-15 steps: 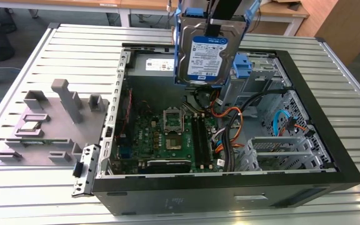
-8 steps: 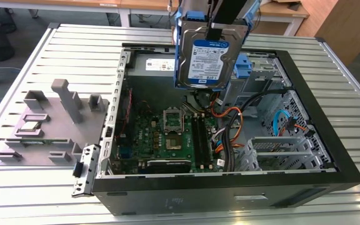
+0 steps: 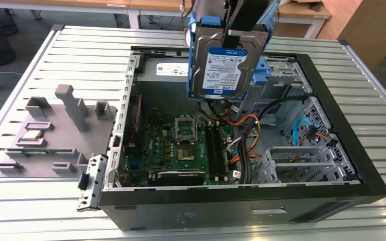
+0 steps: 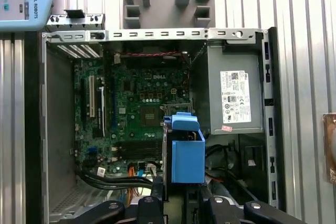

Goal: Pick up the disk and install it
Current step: 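Pick up the disk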

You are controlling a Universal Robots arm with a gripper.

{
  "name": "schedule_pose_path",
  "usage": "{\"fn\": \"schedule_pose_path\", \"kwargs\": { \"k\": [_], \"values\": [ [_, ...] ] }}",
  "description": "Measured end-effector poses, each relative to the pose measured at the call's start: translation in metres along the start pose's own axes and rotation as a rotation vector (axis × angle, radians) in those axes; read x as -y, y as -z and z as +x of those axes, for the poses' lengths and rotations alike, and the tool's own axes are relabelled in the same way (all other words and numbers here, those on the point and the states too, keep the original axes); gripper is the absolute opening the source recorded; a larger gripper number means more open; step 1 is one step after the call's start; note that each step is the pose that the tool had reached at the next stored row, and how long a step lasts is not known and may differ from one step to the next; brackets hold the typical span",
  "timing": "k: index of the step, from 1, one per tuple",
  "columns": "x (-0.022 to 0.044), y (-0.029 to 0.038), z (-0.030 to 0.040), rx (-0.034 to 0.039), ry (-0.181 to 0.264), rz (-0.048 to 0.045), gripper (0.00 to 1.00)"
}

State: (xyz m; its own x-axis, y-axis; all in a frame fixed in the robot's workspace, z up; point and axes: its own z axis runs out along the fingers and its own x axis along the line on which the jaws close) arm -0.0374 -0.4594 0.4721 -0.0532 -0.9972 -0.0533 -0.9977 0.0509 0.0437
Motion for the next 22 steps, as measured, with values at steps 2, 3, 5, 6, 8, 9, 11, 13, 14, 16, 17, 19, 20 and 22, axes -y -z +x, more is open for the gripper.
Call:
{"fn": "schedule_pose_path", "kwargs": {
  "k": [2, 3, 5, 6, 8, 9, 11, 13, 14, 16, 17, 19, 20, 22],
  "values": [
    [0.0003, 0.0001, 0.003, 0.0, 0.0, 0.0, 0.35],
    [0.0005, 0.0001, 0.0045, 0.0, 0.0, 0.0, 0.35],
    [0.0008, 0.0001, 0.0077, 0.0001, -0.001, 0.0001, 0.35],
    [0.0009, 0.0002, 0.0093, 0.0, -0.001, 0.0, 0.35],
    [0.0013, 0.0003, 0.0124, 0.0001, -0.001, 0.0001, 0.35],
    [0.0014, 0.0003, 0.0141, 0.0001, -0.001, 0.0001, 0.35],
    [0.0017, 0.0004, 0.0172, 0.0001, -0.001, 0.0001, 0.35],
    [0.0021, 0.0005, 0.0205, 0.0001, -0.002, 0.0001, 0.35],
    [0.0022, 0.0005, 0.0221, 0.0001, -0.002, 0.0001, 0.35],
    [0.0026, 0.0006, 0.0255, 0.0001, -0.002, 0.0001, 0.35],
    [0.0027, 0.0006, 0.0272, 0.0002, -0.002, 0.0001, 0.35],
    [0.0031, 0.0007, 0.0304, 0.0001, -0.002, 0.0001, 0.35],
    [0.0032, 0.0007, 0.0319, 0.0002, -0.003, 0.0002, 0.35],
    [0.0035, 0.0008, 0.0349, 0.0001, -0.003, 0.0001, 0.35]
  ]
}}
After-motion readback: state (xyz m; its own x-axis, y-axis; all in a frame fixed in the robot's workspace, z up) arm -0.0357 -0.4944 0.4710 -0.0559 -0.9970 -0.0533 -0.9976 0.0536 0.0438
